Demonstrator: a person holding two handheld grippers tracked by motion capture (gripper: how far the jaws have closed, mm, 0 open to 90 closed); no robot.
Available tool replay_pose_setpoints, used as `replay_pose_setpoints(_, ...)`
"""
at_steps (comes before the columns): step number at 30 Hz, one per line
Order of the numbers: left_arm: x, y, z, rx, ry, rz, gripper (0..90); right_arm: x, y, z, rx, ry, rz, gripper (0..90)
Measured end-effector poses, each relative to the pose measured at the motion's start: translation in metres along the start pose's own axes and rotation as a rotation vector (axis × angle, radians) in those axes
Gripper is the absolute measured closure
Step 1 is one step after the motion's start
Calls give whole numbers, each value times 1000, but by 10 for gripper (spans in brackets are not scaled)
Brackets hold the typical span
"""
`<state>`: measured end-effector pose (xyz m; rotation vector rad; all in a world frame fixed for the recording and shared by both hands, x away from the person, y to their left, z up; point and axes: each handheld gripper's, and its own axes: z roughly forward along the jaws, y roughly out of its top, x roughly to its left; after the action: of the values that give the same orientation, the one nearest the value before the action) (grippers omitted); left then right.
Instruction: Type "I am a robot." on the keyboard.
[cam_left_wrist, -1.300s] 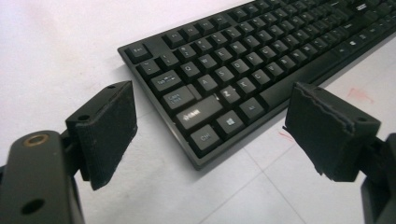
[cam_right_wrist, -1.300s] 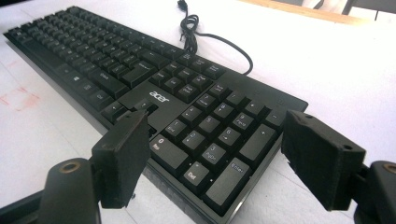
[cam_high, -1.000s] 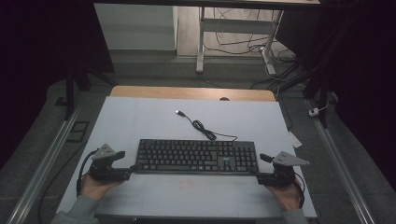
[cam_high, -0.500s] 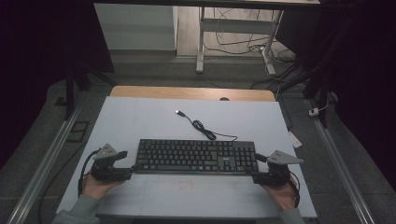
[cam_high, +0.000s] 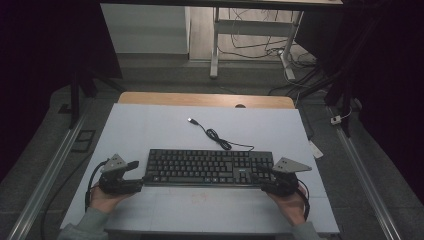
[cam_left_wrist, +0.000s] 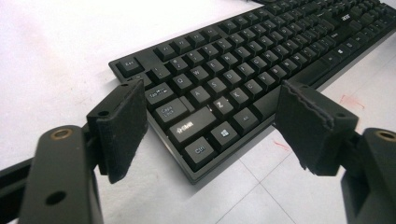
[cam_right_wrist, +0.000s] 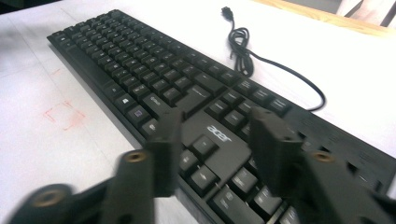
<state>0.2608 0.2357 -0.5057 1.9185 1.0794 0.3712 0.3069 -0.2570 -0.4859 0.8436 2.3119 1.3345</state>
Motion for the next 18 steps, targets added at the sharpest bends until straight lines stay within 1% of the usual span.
replay_pose_setpoints(3, -1, 0, 0, -6, 3, 1, 267, 5, 5, 7, 11, -9, -11, 720)
replay_pose_setpoints(5, -1, 0, 0, -6, 5, 2, 271, 7, 7, 10, 12, -3, -12, 801)
replay_pose_setpoints(8, -2, 0, 1, -7, 7, -6, 280, 10, 12, 14, 14, 5, -23, 869)
replay_pose_setpoints(10, -2, -1, 1, -9, 9, -10, 288, 11, 15, 17, 6, 16, -25, 894)
replay_pose_setpoints(12, -2, -1, 2, -6, 12, -9, 301, 13, 18, 20, 2, 27, -26, 896)
replay_pose_setpoints(13, -2, -1, 3, -3, 14, -10, 308, 14, 19, 21, 9, 29, -30, 896)
replay_pose_setpoints(14, -3, -1, 3, -1, 14, -10, 316, 15, 20, 24, 3, 32, -31, 897)
replay_pose_setpoints(15, -3, -1, 4, 0, 14, -8, 326, 17, 22, 25, 12, 37, -34, 897)
replay_pose_setpoints(18, -3, -1, 4, 1, 16, 2, 362, 20, 25, 31, 17, 46, -50, 897)
